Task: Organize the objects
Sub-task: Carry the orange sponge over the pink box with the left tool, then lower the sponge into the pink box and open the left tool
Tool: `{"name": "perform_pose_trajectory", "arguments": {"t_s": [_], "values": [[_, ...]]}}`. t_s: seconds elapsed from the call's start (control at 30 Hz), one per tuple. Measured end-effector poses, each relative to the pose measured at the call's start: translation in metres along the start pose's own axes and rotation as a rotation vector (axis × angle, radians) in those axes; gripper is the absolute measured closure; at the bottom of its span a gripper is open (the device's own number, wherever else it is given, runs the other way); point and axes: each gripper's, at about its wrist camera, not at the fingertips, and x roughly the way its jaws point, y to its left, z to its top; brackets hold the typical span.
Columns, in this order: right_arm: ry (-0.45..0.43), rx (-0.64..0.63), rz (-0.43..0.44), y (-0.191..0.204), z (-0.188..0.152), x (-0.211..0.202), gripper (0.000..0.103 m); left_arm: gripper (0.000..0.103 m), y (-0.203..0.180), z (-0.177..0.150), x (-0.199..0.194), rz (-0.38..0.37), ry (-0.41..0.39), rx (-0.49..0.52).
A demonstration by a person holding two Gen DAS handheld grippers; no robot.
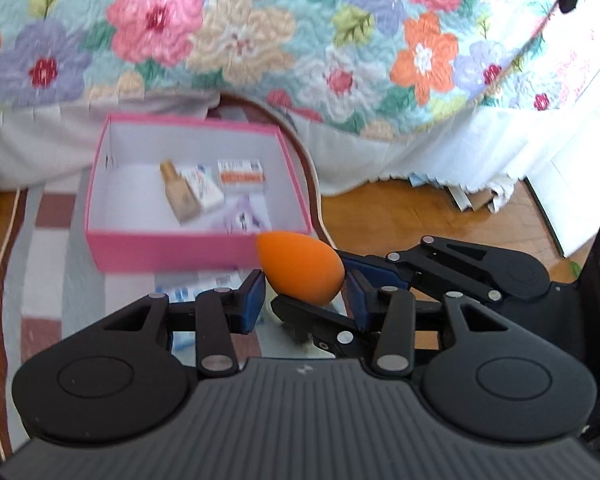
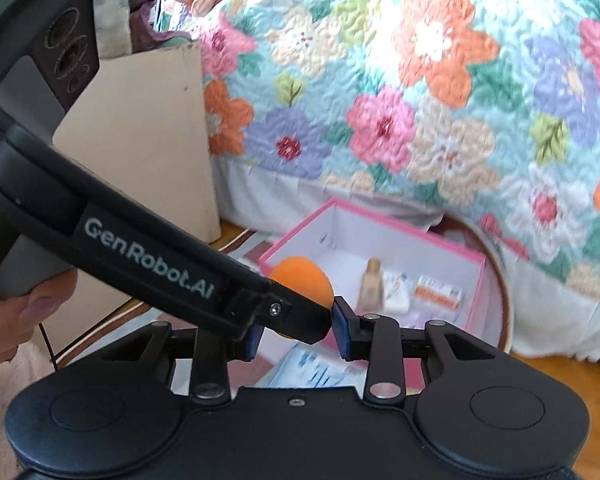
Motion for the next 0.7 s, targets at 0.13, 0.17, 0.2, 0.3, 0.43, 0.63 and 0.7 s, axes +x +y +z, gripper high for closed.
{"name": "perform_pose_trajectory", "arguments": {"t_s": [0.13,0.17,0.2,0.3,0.43,0.63,0.7], "values": [[-0.01,-0.004,-0.047,-0.018,0.024,0.013,0.063,0.059,0.001,0.03,0.022,0.008,-0.022,0.0],[-0.005,0.004,-0.064,-0.024,0.029,0.019,0.062,0.059,0.001,0.037,0.03,0.008,-0.024,-0.004],[0.005,0.016,-0.081,-0.03,0.033,0.026,0.062,0.059,0.002,0.044,0.039,0.005,-0.025,-0.013],[0.044,0.074,-0.134,-0.053,0.044,0.052,0.062,0.059,0.01,0.061,0.073,-0.014,-0.021,-0.047],[0.118,0.144,-0.172,-0.084,0.049,0.09,0.062,0.06,0.028,0.076,0.124,-0.044,0.022,-0.128],[0.226,0.231,-0.21,-0.131,0.034,0.146,0.062,0.061,0.055,0.082,0.192,-0.099,0.103,-0.24],[0.242,0.25,-0.227,-0.14,0.028,0.157,0.062,0.061,0.062,0.081,0.207,-0.121,0.127,-0.277]]}}
